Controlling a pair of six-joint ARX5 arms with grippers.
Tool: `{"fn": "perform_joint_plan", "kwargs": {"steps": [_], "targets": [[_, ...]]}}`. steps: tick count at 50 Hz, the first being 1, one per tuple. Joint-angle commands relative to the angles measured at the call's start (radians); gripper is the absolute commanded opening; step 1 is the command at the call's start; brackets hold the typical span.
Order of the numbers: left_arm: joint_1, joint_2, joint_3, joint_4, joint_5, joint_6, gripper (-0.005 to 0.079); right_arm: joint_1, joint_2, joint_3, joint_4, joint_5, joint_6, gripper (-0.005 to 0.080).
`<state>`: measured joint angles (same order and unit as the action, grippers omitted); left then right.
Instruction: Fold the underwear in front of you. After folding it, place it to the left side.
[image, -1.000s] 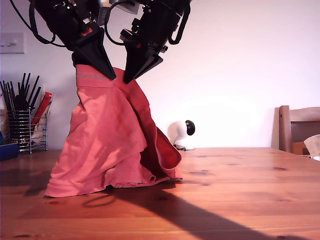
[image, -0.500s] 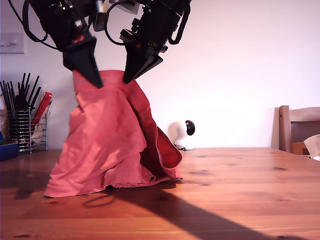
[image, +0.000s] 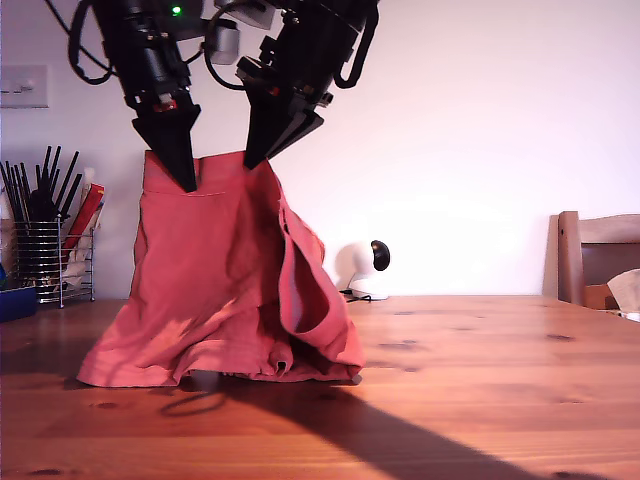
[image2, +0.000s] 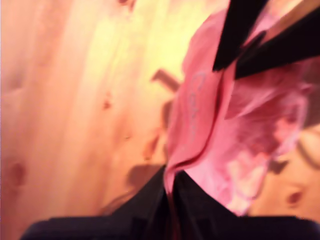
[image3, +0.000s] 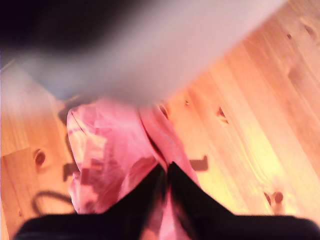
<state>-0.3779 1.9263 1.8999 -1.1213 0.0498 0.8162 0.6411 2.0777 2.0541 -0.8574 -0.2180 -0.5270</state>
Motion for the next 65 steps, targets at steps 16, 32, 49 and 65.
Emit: {"fn": "perform_joint_plan", "kwargs": {"steps": [16, 32, 49, 65], "targets": [[0.002, -0.025, 0.006, 0.046, -0.038, 0.003, -0.0021, 0.024, 0.000, 0.009, 0.000, -0.016, 0.084, 0.0314], [-0.011, -0.069, 0.048, 0.043, -0.027, -0.005, -0.0021, 0.059, 0.001, 0.009, 0.003, -0.015, 0.111, 0.0349], [-0.010, -0.113, 0.138, -0.089, 0.087, -0.059, -0.0021, 0.058, 0.001, 0.009, 0.026, 0.046, 0.167, 0.0354], [-0.010, -0.113, 0.223, -0.137, 0.128, -0.113, -0.0021, 0.061, 0.001, 0.009, 0.007, 0.040, 0.218, 0.0354]]}}
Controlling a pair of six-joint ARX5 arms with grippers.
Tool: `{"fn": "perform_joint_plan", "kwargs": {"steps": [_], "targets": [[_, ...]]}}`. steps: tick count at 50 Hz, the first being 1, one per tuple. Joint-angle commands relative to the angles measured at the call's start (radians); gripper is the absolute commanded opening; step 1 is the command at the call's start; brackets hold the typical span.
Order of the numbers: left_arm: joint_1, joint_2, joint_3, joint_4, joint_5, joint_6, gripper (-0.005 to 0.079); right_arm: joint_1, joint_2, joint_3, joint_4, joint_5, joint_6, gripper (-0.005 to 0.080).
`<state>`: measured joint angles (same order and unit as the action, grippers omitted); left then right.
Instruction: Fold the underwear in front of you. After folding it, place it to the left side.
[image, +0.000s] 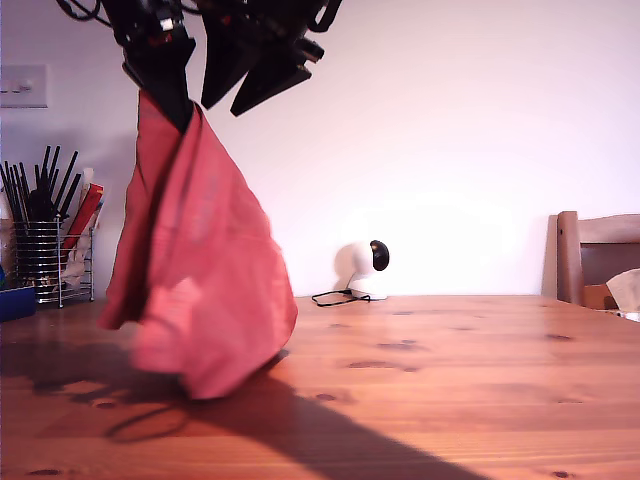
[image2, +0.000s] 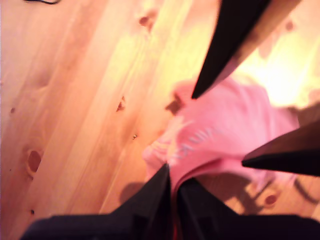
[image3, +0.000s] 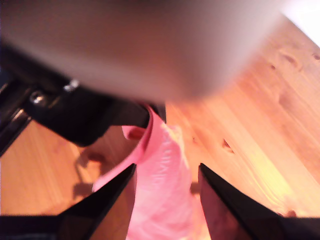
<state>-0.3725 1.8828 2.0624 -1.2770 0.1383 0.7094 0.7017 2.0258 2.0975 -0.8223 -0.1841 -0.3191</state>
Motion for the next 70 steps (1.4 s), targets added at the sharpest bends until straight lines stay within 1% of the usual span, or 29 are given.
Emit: {"fn": "perform_joint_plan", "kwargs": {"steps": [1, 9, 16, 27, 33, 42, 47, 53, 59, 66, 70], "targets": [[-0.016, -0.070, 0.066, 0.020, 0.043, -0.006, -0.0021, 0.002, 0.053, -0.035, -0.029, 0.004, 0.013, 0.0354], [-0.016, -0.070, 0.091, 0.024, 0.072, -0.026, -0.0021, 0.017, 0.053, -0.035, -0.035, -0.033, 0.035, 0.0354], [-0.016, -0.070, 0.099, 0.028, 0.090, -0.032, -0.0021, 0.031, 0.053, -0.035, -0.037, -0.039, 0.046, 0.0354], [-0.015, -0.070, 0.141, 0.035, 0.173, -0.059, -0.0021, 0.057, 0.053, -0.035, -0.032, -0.046, 0.062, 0.0353], [-0.001, -0.070, 0.163, 0.035, 0.187, -0.077, -0.0021, 0.058, 0.053, -0.035, -0.028, -0.069, 0.085, 0.0353], [0.028, -0.070, 0.191, 0.034, 0.257, -0.122, -0.0021, 0.056, 0.053, -0.035, -0.036, -0.071, 0.084, 0.0353], [0.044, -0.070, 0.209, 0.025, 0.278, -0.133, -0.0021, 0.054, 0.053, -0.035, -0.034, -0.071, 0.084, 0.0353], [0.061, -0.070, 0.222, 0.025, 0.344, -0.160, -0.0021, 0.042, 0.053, -0.035, -0.034, -0.072, 0.084, 0.0353], [0.072, -0.070, 0.223, 0.021, 0.341, -0.160, -0.0021, 0.041, 0.052, -0.034, -0.035, -0.072, 0.079, 0.0353], [0.074, -0.069, 0.223, 0.014, 0.289, -0.159, -0.0021, 0.027, 0.035, -0.034, -0.064, -0.072, 0.056, 0.0353], [0.078, -0.069, 0.223, 0.018, 0.276, -0.159, -0.0021, 0.018, 0.021, -0.034, -0.092, -0.071, 0.038, 0.0353]]}}
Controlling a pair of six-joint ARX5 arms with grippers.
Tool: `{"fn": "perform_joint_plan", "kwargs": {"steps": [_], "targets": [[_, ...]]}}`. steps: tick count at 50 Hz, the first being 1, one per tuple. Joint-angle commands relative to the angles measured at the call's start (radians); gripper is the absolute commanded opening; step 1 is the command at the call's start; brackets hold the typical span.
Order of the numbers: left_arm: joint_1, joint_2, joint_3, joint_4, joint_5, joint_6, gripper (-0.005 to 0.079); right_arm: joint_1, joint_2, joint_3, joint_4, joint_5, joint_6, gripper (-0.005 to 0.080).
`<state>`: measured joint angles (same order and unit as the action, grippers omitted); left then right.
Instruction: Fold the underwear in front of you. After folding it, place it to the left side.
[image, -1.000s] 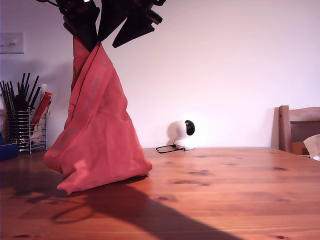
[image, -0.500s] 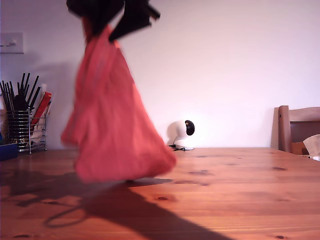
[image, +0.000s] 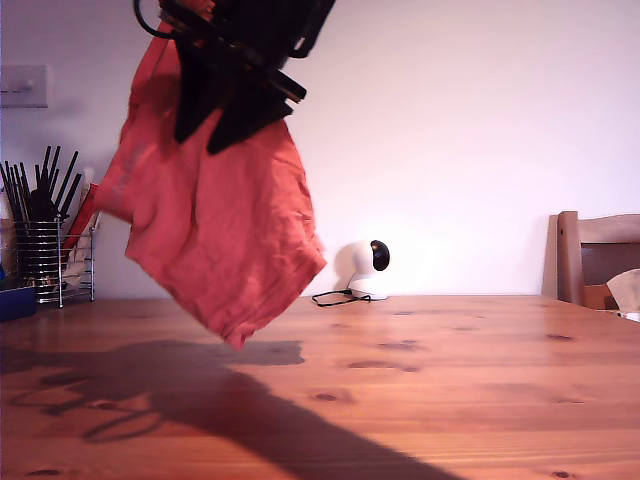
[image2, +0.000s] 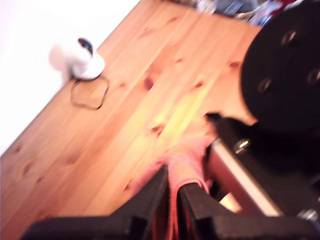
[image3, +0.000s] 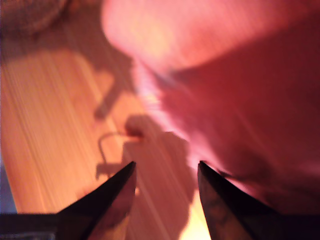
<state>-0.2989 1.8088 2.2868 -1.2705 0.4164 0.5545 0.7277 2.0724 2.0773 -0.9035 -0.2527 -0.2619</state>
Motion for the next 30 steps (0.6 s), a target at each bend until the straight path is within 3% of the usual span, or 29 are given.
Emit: {"fn": "perform_joint_plan", "kwargs": {"steps": [1, 6, 16, 25, 30], "targets": [[0.006, 0.005, -0.001, 0.012, -0.003, -0.004, -0.0021, -0.012, -0.031, -0.014, -0.023, -0.002, -0.024, 0.0353], [0.022, 0.007, -0.002, 0.013, -0.006, 0.003, -0.0021, -0.035, -0.051, -0.014, -0.078, -0.007, -0.055, 0.0321], [0.055, 0.016, -0.002, 0.007, -0.006, 0.005, -0.0021, -0.110, -0.103, -0.014, -0.116, -0.125, -0.079, -0.0010], [0.071, 0.016, -0.006, 0.001, -0.006, 0.014, -0.0021, -0.154, -0.147, -0.014, -0.165, -0.127, -0.078, -0.0012], [0.082, 0.016, -0.034, 0.002, -0.006, 0.014, -0.0021, -0.165, -0.169, -0.014, -0.182, -0.076, -0.091, -0.0012]]}}
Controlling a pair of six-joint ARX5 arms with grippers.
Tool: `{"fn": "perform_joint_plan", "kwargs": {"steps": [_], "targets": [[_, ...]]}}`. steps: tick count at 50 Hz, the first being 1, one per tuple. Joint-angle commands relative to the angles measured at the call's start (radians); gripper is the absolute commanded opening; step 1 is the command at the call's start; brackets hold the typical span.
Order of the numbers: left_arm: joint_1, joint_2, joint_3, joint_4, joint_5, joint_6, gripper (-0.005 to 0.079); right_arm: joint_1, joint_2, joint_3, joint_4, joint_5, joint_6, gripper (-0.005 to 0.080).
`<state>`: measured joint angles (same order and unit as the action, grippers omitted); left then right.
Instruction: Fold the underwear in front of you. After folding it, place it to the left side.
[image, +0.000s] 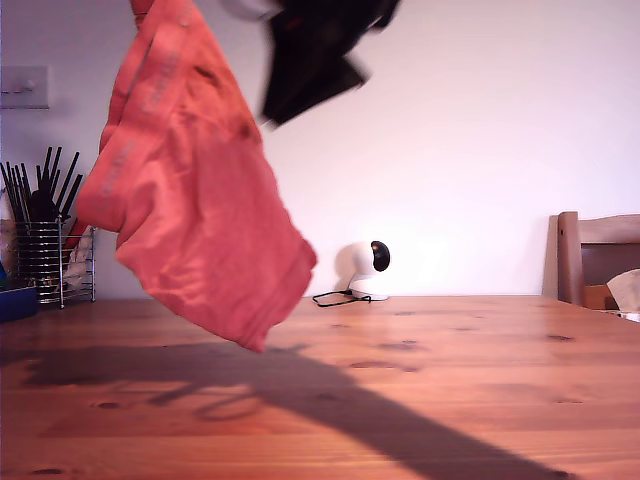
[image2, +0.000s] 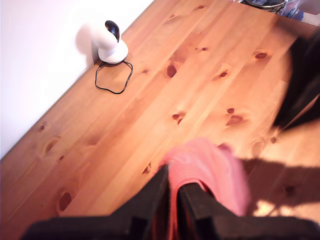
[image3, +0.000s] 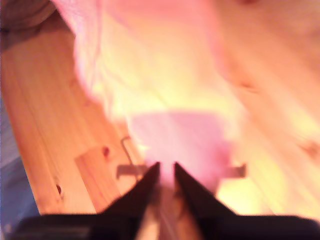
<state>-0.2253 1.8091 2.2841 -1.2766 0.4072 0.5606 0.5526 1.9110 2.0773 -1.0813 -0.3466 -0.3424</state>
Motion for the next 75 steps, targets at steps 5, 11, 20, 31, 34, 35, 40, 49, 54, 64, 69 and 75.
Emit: {"fn": "perform_joint_plan", "kwargs": {"steps": [5, 11, 20, 31, 34, 35, 40, 49, 54, 64, 69, 75], "targets": [[0.015, 0.016, -0.086, 0.019, -0.007, 0.010, -0.0021, 0.010, -0.029, -0.014, 0.006, 0.082, -0.015, -0.0012], [0.015, 0.016, -0.140, 0.039, -0.024, 0.021, -0.0021, 0.008, -0.049, -0.016, 0.015, 0.148, -0.011, -0.0012], [0.014, 0.016, -0.156, 0.051, -0.027, 0.023, -0.0021, -0.008, -0.102, -0.089, 0.068, 0.167, 0.033, -0.0012], [0.023, 0.016, -0.170, 0.093, -0.023, 0.016, -0.0021, -0.032, -0.311, -0.389, 0.362, 0.231, 0.132, -0.0012], [0.026, 0.016, -0.188, 0.128, -0.024, 0.016, -0.0021, -0.032, -0.376, -0.484, 0.427, 0.247, 0.135, -0.0012], [0.026, 0.016, -0.194, 0.140, -0.024, 0.016, -0.0021, -0.032, -0.399, -0.512, 0.441, 0.252, 0.137, -0.0012], [0.025, 0.016, -0.225, 0.186, -0.025, 0.003, -0.0021, -0.032, -0.500, -0.658, 0.525, 0.283, 0.145, -0.0012], [-0.001, 0.016, -0.298, 0.277, -0.024, -0.013, -0.0021, -0.028, -0.719, -0.952, 0.725, 0.330, 0.154, -0.0012], [-0.040, 0.016, -0.302, 0.322, -0.023, -0.040, -0.0021, -0.028, -0.851, -1.109, 0.785, 0.336, 0.191, -0.0012], [-0.180, 0.017, -0.302, 0.452, 0.011, -0.096, -0.0021, -0.029, -1.017, -1.270, 0.743, 0.330, 0.216, -0.0012], [-0.278, 0.030, -0.302, 0.548, 0.062, -0.128, -0.0021, -0.029, -1.048, -1.290, 0.721, 0.330, 0.215, -0.0012], [-0.379, 0.031, -0.302, 0.675, 0.062, -0.150, -0.0021, -0.029, -1.056, -1.291, 0.694, 0.330, 0.214, -0.0012]]}}
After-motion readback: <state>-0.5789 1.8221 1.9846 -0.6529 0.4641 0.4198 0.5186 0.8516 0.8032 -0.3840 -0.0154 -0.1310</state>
